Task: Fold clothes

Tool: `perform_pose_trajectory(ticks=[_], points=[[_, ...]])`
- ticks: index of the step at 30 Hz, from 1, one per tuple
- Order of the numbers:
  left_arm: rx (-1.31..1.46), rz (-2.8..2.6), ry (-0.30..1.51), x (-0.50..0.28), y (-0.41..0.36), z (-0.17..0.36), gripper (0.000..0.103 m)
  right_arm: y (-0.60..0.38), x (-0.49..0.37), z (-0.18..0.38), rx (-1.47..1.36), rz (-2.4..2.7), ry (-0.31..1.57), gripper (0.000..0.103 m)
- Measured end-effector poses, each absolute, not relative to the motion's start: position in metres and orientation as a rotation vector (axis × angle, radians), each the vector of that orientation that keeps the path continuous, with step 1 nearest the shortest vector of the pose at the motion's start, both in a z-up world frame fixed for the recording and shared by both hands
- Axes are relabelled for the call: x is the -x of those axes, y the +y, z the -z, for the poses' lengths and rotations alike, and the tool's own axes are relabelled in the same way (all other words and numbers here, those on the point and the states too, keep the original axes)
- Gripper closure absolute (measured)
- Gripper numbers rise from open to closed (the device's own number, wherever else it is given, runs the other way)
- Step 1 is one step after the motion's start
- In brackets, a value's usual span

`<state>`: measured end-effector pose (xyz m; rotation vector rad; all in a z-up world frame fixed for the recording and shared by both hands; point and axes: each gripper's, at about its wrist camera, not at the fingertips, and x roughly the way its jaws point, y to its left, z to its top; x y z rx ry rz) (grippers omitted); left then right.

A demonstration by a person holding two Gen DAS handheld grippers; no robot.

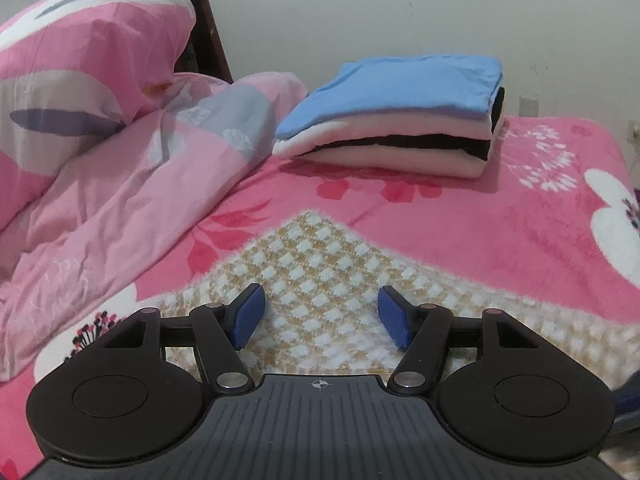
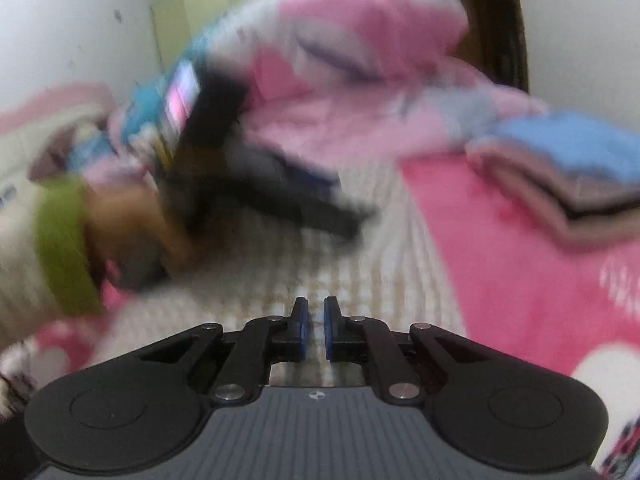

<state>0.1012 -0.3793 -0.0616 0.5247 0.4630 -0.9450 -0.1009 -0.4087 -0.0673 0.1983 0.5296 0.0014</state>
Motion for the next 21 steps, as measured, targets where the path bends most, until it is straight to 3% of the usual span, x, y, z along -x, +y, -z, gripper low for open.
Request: perform_pose_trajectory(ticks=[3, 9, 15, 18, 21], points=[[-0.46, 0.935, 0.484, -0.102, -0.366, 0.05, 0.033, -0.422, 0.102, 0.062, -0.327, 0.003, 0.556, 0.097], [-0.384, 0.938, 0.416, -0.059, -0.307, 0.022, 0.029, -0.416, 0.102, 0.059, -0.27, 0.024, 0.605, 0.097], [-0.456, 0.868, 0.34, 0.0, -0.247, 0.028, 0.029, -0.403, 0.097, 0.03, -0.231, 0.044, 0.592, 0.095], [-0.407, 0.851, 0.383, 0.011, -0.227, 0.034, 0.026, -0.398, 0.092, 0.011, -0.244, 0.021, 0.507, 0.095], [-0.337, 0.864, 0.465, 0.01, -0.222, 0.046, 0.023, -0.402, 0.073, 0.029, -0.295, 0.038, 0.563, 0.095]])
